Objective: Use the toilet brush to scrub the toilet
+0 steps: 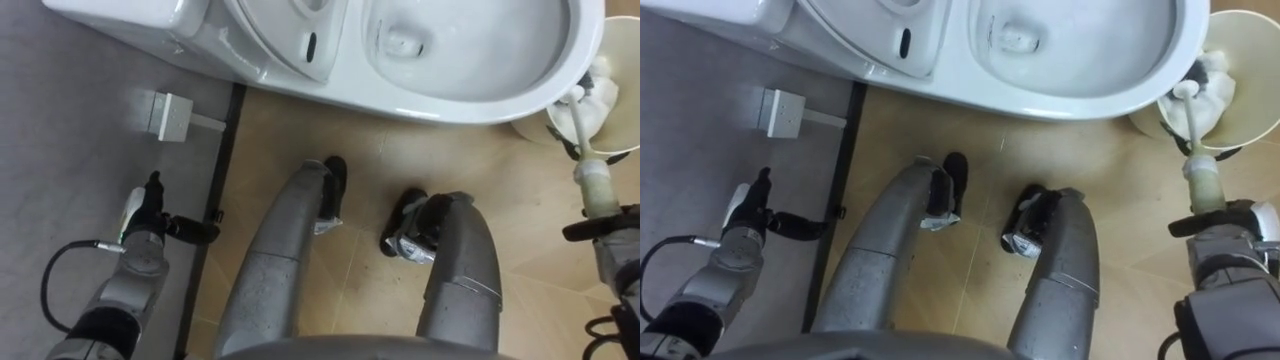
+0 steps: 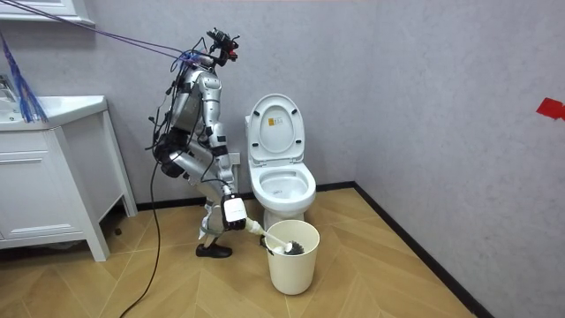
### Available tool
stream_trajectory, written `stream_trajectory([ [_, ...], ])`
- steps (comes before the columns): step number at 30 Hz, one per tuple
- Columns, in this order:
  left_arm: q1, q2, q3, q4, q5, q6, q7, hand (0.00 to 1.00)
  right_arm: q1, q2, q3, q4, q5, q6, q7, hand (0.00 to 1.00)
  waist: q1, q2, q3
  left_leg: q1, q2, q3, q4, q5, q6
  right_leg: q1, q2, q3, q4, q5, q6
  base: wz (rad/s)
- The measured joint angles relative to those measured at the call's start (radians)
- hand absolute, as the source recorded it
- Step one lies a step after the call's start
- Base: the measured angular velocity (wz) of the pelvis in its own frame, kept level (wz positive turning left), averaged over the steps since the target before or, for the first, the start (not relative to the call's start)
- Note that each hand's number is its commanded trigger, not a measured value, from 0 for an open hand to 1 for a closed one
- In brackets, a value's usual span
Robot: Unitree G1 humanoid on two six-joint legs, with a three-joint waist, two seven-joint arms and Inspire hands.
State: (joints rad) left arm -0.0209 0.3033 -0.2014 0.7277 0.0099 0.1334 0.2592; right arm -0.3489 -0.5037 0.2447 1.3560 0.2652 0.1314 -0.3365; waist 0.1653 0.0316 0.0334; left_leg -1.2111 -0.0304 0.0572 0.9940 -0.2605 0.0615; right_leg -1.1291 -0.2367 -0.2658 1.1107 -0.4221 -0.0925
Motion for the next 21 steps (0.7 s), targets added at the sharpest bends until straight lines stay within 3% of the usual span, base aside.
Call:
stream_trajectory([
  [21,0.008,0.001,0.000,-0.001,-0.020,-0.011,-0.001,0.00,-0.005,0.000,-0.001,-0.001,0.132,-0.009,0.013,0.00,-0.003,-0.001,0.0009,-0.001,0.000,-0.004,0.004,-0.001,0.001,0.005,-0.005,-0.008,-0.001,-0.001,0.000,0.00],
])
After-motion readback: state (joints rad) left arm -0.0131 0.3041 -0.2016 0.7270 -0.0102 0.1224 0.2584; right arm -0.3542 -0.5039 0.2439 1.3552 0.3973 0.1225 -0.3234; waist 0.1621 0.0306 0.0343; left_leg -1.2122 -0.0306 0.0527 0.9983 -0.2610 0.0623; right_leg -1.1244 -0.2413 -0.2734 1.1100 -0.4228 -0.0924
